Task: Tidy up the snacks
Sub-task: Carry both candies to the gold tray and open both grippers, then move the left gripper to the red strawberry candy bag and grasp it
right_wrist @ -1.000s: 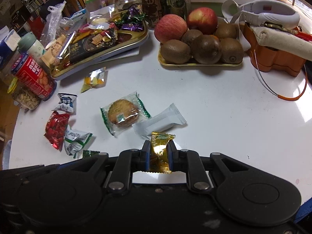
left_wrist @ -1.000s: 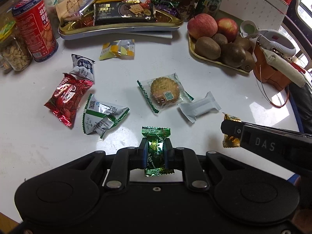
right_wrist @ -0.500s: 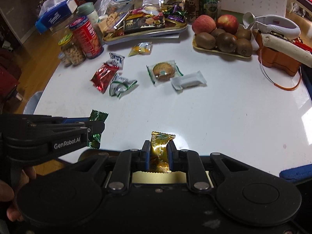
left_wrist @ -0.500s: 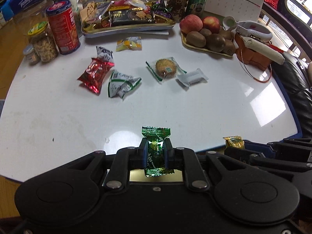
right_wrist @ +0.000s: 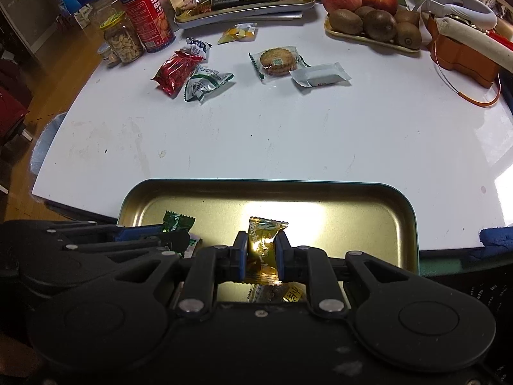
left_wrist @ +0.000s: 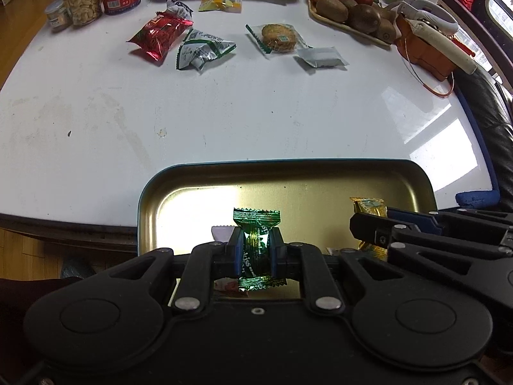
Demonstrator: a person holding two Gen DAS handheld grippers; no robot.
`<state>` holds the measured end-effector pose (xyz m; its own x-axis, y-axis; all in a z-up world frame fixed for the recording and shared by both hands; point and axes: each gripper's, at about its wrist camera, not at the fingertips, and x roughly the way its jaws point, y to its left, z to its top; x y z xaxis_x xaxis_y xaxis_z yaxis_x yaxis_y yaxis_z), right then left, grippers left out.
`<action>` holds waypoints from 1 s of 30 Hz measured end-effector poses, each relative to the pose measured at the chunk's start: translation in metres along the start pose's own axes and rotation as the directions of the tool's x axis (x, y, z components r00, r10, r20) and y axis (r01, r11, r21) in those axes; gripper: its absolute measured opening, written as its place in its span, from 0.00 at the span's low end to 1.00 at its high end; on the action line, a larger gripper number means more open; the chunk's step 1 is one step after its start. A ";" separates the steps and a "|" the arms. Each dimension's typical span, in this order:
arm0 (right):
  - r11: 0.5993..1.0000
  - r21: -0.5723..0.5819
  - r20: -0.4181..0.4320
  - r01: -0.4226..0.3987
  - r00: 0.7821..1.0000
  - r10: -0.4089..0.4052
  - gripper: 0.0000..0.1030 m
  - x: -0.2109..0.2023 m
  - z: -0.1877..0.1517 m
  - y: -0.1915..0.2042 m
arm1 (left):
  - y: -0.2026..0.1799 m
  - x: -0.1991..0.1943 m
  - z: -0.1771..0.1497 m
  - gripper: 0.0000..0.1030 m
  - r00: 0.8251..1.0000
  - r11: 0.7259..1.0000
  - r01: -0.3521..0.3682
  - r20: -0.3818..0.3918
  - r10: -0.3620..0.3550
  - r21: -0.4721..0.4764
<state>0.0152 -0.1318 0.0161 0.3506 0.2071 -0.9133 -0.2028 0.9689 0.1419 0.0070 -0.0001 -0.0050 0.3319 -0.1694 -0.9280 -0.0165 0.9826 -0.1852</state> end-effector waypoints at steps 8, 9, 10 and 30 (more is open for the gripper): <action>0.999 0.048 -0.034 0.004 0.999 -0.003 0.29 0.003 -0.004 -0.008 | 0.002 0.006 -0.005 0.22 0.997 0.998 -0.063 -0.042 0.062 -0.012; 0.999 0.048 -0.033 0.007 0.999 -0.005 0.29 0.002 -0.005 -0.008 | 0.003 0.006 -0.006 0.22 0.997 0.998 -0.060 -0.043 0.059 -0.018; 0.999 0.046 -0.033 0.008 0.999 -0.007 0.30 0.002 -0.005 -0.008 | 0.003 0.006 -0.006 0.22 0.997 0.998 -0.060 -0.042 0.059 -0.020; 0.997 0.066 0.000 -0.036 0.999 0.036 0.35 -0.010 0.000 -0.014 | 0.010 -0.007 -0.003 0.44 0.998 0.998 -0.042 -0.042 0.040 -0.048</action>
<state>0.0145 -0.1474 0.0237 0.3428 0.2416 -0.9078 -0.1542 0.9677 0.1993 0.0020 0.0111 -0.0014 0.2909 -0.1331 -0.9474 -0.0760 0.9839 -0.1616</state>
